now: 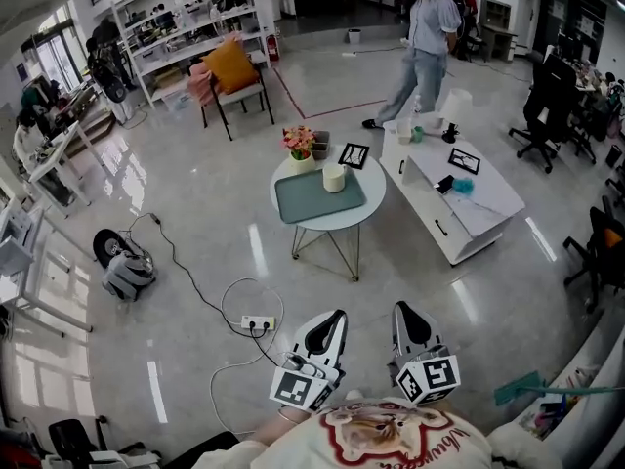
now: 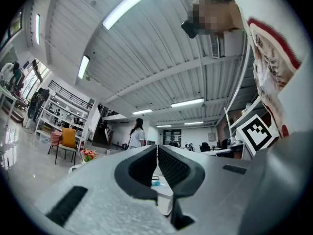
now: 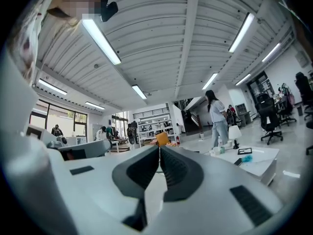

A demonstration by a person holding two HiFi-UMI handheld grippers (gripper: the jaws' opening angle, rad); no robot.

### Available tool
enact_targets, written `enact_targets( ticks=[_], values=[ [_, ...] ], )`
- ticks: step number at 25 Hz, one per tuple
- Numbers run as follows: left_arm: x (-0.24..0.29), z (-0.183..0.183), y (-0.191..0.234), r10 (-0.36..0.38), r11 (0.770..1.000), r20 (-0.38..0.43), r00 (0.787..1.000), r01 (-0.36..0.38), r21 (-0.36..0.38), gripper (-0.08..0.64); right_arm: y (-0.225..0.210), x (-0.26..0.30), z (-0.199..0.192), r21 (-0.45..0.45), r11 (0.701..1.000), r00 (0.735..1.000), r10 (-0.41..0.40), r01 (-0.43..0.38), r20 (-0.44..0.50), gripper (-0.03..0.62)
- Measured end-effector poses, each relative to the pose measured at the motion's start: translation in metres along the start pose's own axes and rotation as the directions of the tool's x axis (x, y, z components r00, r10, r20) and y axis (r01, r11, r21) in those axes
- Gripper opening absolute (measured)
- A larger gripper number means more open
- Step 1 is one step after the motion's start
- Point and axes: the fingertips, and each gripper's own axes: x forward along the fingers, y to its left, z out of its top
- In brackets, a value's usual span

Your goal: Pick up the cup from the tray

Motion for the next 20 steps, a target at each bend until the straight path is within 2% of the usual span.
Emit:
enact_targets(
  ticks=[4, 8, 12, 20],
  values=[
    [-0.004, -0.007, -0.011, 0.004, 1.0, -0.008, 1.0, -0.004, 0.013, 0.018, -0.013, -0.006, -0.004, 0.031, 1.0, 1.0, -0.005, 0.006, -0.01, 0.028],
    [-0.006, -0.011, -0.003, 0.041, 0.999, 0.005, 0.999, -0.042, 0.032, 0.018, -0.019, -0.002, -0.007, 0.027, 1.0, 1.0, 0.011, -0.011, -0.021, 0.028],
    [0.007, -0.008, 0.005, 0.039, 0.999, -0.018, 0.999, -0.039, -0.006, 0.018, -0.018, 0.018, -0.006, 0.032, 0.999, 0.999, 0.028, -0.027, -0.019, 0.028],
    [0.054, -0.004, 0.047, 0.004, 1.0, 0.001, 1.0, -0.004, 0.0, 0.018, -0.024, 0.075, 0.0, 0.008, 0.999, 0.999, 0.044, -0.044, -0.009, 0.028]
  ],
)
